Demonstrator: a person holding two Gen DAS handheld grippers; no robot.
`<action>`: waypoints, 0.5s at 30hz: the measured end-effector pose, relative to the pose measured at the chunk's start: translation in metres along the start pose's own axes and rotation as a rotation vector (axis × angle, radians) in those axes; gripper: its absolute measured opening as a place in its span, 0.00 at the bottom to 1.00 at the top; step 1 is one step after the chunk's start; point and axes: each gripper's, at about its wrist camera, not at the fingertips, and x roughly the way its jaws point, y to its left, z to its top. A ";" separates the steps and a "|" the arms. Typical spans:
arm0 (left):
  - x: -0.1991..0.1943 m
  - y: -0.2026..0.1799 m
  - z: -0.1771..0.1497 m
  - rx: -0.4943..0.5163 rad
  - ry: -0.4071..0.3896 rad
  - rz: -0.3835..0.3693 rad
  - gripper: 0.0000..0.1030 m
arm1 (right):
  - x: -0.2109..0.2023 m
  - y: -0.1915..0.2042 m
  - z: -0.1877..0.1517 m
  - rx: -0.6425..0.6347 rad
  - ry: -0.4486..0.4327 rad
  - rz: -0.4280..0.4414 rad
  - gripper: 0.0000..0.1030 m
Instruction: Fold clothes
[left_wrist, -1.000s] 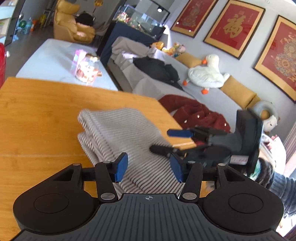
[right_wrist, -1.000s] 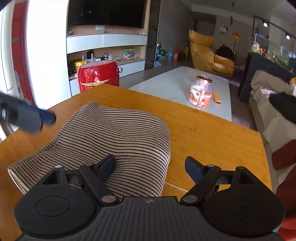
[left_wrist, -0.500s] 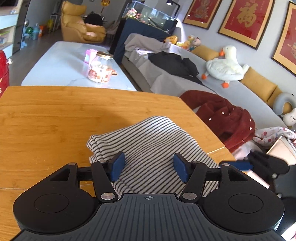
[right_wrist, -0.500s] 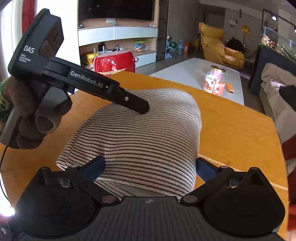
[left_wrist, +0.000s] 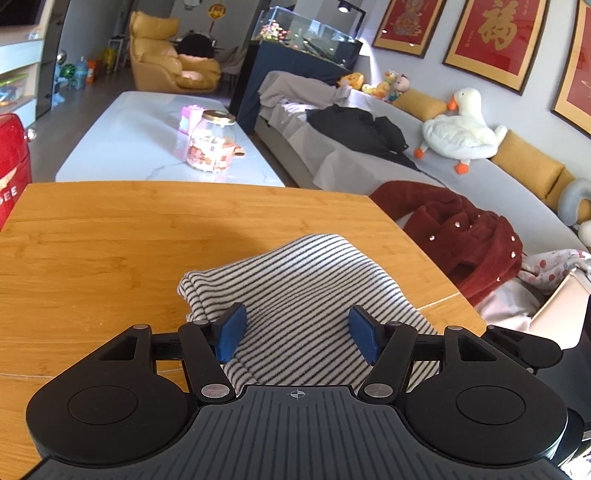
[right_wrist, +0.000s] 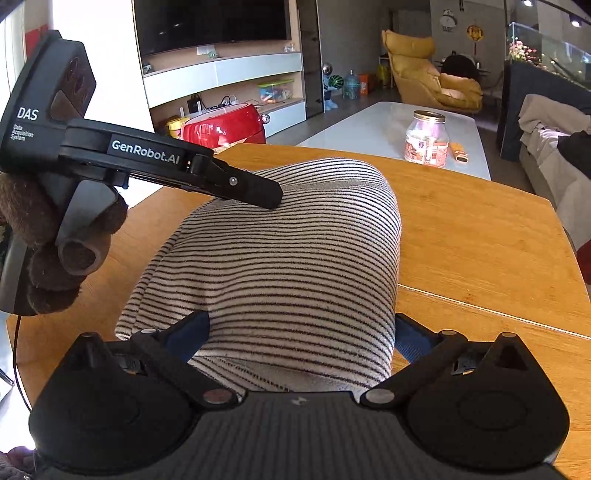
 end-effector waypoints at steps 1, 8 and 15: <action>-0.004 -0.001 0.000 -0.004 -0.003 0.011 0.66 | 0.000 0.000 -0.001 -0.001 0.000 -0.002 1.00; -0.027 -0.002 -0.022 -0.091 0.053 -0.041 0.84 | -0.002 0.003 -0.004 -0.011 -0.003 -0.008 1.00; -0.011 0.004 -0.049 -0.143 0.154 -0.085 0.81 | -0.025 -0.019 0.016 0.016 0.046 0.144 1.00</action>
